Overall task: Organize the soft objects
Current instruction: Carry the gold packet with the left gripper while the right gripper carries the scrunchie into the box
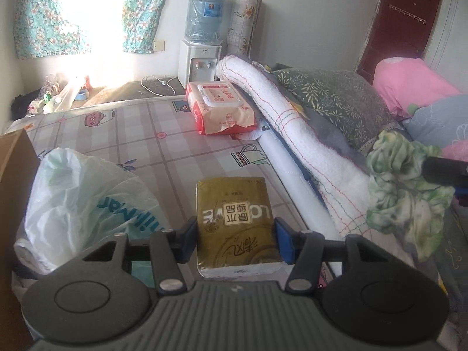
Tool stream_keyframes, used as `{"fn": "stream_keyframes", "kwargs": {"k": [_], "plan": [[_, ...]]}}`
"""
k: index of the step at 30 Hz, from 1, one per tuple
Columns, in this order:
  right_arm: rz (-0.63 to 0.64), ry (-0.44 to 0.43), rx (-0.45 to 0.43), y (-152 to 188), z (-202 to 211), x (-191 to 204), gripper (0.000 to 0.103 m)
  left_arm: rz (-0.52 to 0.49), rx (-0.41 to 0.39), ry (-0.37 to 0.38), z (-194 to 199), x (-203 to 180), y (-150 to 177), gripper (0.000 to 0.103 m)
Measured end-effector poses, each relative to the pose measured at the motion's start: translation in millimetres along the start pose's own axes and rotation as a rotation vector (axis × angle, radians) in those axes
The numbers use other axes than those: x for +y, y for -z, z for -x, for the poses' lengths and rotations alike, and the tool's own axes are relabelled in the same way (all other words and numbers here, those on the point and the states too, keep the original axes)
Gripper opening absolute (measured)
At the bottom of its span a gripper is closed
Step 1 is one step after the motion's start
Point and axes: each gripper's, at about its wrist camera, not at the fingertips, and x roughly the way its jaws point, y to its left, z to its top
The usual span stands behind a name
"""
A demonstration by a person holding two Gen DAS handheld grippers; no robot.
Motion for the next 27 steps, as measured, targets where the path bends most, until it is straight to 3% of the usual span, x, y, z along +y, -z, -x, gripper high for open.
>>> {"fn": "stream_keyframes", "kwargs": {"k": [6, 15, 19, 22, 27], "plan": [[0.058, -0.132, 0.049, 14.1, -27.3, 56.7, 0.012, 0.037, -0.079, -0.139, 78.9, 66.4, 19.0, 0.056], [0.128, -0.359, 0.255, 51.9, -130.8, 163.1, 0.012, 0.172, -0.037, -0.4, 149.8, 178.6, 64.4, 0.056], [0.167, -0.389, 0.363, 79.7, -176.1, 207.7, 0.012, 0.229, -0.015, -0.451, 165.6, 213.6, 84.6, 0.056], [0.21, -0.387, 0.424, 101.2, -201.5, 236.4, 0.013, 0.256, 0.018, -0.449, 166.6, 232.4, 94.1, 0.056], [0.334, -0.329, 0.495, 132.3, -226.5, 272.1, 0.017, 0.264, 0.048, -0.442, 165.6, 250.2, 104.3, 0.056]]}}
